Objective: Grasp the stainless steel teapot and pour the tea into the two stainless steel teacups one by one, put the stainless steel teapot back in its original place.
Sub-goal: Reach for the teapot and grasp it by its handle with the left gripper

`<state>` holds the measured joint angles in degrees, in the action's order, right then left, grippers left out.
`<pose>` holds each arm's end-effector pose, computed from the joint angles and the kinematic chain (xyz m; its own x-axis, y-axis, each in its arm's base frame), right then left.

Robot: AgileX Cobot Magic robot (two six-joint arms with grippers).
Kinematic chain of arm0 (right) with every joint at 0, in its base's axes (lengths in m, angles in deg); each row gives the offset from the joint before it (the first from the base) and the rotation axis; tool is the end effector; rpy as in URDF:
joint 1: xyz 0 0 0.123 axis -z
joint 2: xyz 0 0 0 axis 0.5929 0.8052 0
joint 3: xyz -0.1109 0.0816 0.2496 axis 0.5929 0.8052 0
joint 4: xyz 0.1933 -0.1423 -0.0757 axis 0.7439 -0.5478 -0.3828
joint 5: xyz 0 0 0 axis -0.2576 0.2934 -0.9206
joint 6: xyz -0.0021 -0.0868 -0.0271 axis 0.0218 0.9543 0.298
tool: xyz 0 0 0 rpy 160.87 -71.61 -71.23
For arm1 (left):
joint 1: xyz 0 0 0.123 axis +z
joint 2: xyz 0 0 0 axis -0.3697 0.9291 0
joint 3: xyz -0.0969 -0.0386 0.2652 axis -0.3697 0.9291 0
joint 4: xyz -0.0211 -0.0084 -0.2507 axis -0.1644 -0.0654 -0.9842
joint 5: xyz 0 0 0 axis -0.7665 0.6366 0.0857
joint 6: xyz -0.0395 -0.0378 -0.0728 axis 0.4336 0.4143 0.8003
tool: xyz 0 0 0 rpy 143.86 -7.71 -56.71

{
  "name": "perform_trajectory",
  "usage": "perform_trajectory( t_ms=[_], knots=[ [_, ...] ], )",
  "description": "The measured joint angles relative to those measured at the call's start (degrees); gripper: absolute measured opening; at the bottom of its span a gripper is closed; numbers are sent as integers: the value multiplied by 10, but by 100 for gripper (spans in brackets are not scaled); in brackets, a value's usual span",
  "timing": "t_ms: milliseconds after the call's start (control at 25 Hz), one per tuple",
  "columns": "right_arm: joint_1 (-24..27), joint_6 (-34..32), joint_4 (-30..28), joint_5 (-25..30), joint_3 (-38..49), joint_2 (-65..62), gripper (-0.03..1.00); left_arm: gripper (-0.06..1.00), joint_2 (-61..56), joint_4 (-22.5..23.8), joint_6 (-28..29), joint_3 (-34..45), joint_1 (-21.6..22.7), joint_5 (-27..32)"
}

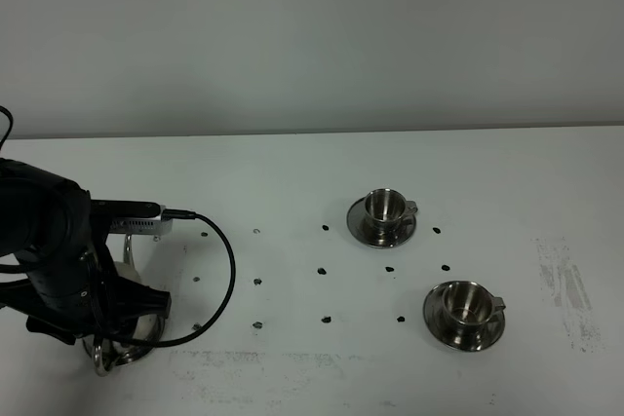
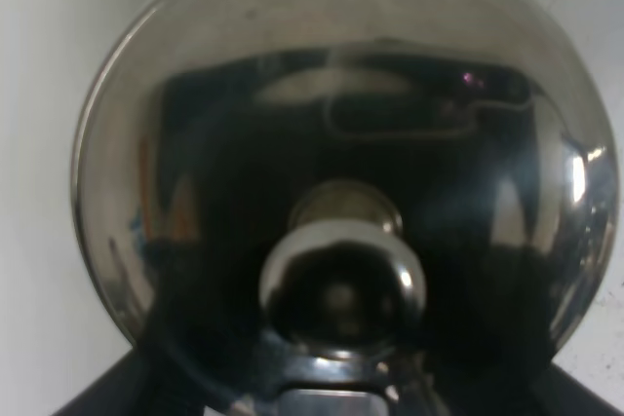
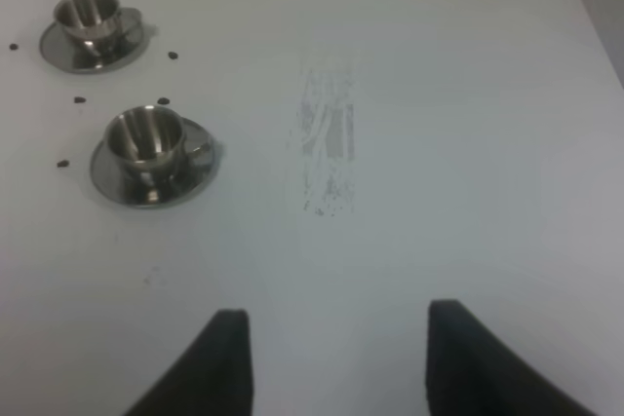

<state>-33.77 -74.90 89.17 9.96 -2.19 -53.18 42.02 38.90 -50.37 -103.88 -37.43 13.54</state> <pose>-0.0038 0.0057 0.2732 -0.4775 -0.0499 -0.8772 -0.0423 0.9985 -0.0338 0.3180 -0.0789 0.1627 -0.9751 0.0780 -0.2073 0.0641 0.9953 0.0732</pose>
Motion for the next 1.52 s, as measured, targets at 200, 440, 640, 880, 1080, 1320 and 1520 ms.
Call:
perform_trajectory(
  t_ms=[200, 440, 640, 880, 1080, 1320, 1520],
  knots=[
    [0, 0, 0, 0, 0, 0, 43, 60, 0, 0, 1, 0, 0, 0],
    [0, 0, 0, 0, 0, 0, 43, 52, 0, 0, -2, 0, 0, 1],
    [0, 0, 0, 0, 0, 0, 43, 31, 0, 0, -2, 0, 0, -9],
    [0, 0, 0, 0, 0, 0, 43, 25, 0, -1, -7, 0, 0, -20],
    [0, 0, 0, 0, 0, 0, 43, 25, 0, -1, -15, 0, 0, -20],
    [0, 0, 0, 0, 0, 0, 43, 25, 1, -1, -23, 0, 0, -28],
    [0, 0, 0, 0, 0, 0, 43, 25, 1, -1, -27, 0, 0, -28]
  ],
)
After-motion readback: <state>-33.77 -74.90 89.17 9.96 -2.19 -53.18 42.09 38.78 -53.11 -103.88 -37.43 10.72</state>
